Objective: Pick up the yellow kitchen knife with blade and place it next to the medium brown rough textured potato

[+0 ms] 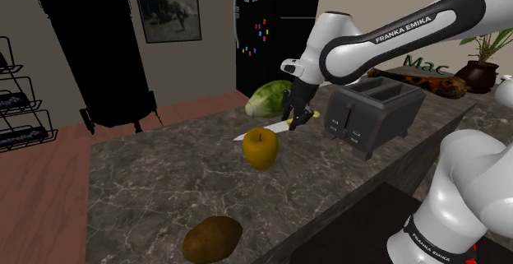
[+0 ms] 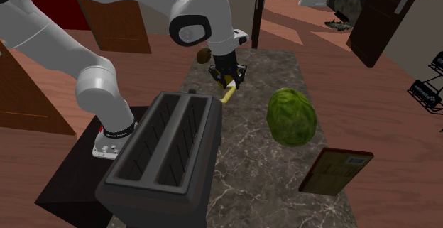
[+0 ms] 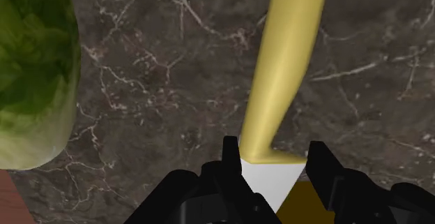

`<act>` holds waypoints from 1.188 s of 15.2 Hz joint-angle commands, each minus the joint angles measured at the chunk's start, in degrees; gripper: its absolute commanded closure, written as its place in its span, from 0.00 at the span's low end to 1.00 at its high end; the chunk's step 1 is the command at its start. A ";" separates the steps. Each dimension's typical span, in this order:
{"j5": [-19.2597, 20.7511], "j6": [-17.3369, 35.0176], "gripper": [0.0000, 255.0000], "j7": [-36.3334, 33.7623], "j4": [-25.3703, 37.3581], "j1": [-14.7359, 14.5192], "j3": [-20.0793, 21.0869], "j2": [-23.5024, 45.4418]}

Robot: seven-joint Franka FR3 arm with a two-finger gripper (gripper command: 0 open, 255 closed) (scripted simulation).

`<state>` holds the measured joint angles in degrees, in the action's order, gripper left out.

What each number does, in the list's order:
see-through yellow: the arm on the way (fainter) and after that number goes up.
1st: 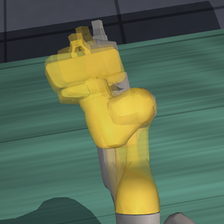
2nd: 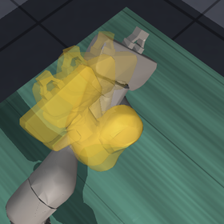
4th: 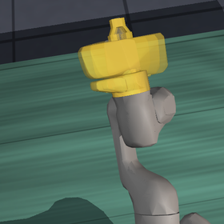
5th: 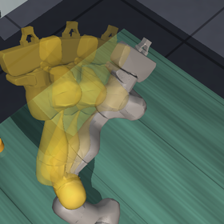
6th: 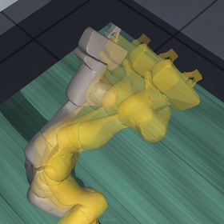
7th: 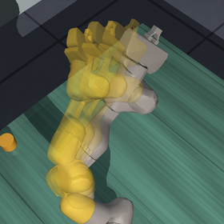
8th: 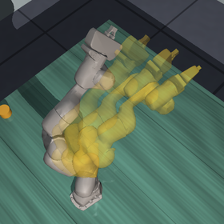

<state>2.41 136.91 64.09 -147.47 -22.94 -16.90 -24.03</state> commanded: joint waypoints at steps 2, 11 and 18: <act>0.25 -2.67 1.00 -0.33 1.42 0.18 0.34 -1.24; 0.08 -8.80 1.00 -2.24 6.39 -0.32 2.06 -2.43; -2.10 -7.13 1.00 -10.27 13.40 -4.38 7.84 6.25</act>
<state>0.57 129.65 54.79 -135.32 -26.84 -9.69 -19.18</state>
